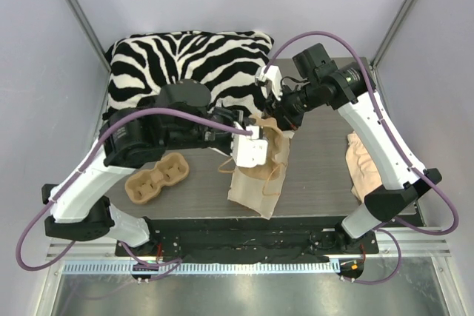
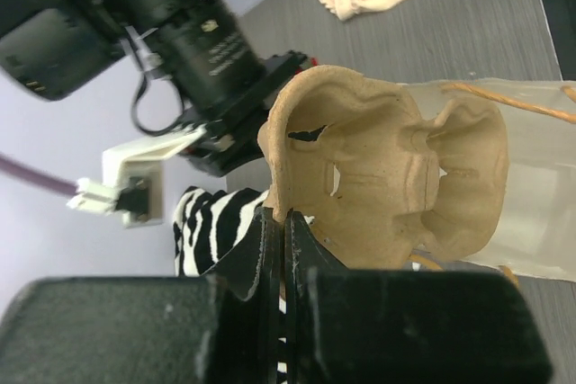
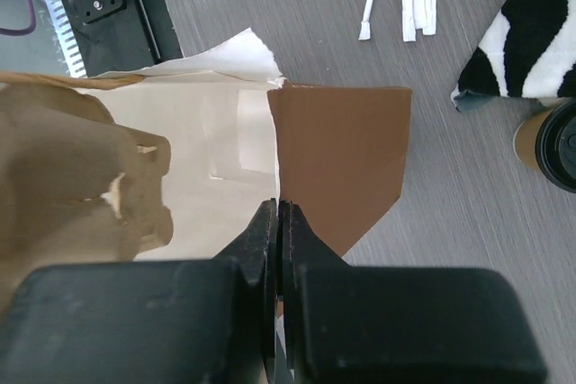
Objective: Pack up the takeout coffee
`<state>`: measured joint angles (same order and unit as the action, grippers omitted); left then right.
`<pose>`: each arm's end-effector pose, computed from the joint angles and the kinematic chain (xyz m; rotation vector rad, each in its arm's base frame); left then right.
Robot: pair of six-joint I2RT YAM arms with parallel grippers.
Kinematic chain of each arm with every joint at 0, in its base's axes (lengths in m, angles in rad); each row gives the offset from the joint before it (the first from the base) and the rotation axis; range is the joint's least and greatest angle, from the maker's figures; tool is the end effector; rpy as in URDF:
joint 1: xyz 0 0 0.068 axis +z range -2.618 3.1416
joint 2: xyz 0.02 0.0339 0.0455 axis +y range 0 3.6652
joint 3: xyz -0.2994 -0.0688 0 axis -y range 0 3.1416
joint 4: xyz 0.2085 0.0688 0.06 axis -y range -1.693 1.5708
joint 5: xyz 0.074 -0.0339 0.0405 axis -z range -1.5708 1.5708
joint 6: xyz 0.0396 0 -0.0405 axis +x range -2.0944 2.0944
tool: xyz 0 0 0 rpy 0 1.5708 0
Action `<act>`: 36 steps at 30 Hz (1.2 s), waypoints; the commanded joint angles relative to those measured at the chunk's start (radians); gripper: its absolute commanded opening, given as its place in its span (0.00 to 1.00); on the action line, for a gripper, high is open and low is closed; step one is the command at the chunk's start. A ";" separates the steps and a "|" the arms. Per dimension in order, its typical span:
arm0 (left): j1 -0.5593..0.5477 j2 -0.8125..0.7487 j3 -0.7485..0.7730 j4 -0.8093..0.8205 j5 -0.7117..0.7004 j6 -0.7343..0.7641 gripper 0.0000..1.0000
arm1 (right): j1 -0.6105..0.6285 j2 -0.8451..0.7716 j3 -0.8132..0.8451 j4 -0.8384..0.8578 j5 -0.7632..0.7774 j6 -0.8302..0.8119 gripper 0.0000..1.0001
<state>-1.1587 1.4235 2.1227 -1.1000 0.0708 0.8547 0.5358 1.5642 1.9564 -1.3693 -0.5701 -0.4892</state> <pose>0.0782 -0.1858 0.5455 1.6978 1.0192 -0.2678 0.2022 0.1449 0.4591 -1.4027 2.0421 0.7405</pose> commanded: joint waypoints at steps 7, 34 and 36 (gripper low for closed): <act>-0.085 -0.064 -0.205 0.115 -0.152 0.056 0.00 | 0.061 -0.052 0.053 -0.031 0.027 0.000 0.01; -0.225 -0.205 -0.765 0.397 -0.309 -0.034 0.00 | 0.202 -0.066 -0.004 -0.034 -0.007 -0.055 0.01; -0.219 -0.216 -0.793 0.414 -0.287 -0.026 0.00 | 0.202 -0.062 -0.002 -0.037 -0.019 -0.061 0.01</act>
<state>-1.3788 1.2503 1.3617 -0.7925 -0.2184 0.8364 0.7315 1.5227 1.9514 -1.3670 -0.5529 -0.5270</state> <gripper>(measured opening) 0.028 0.033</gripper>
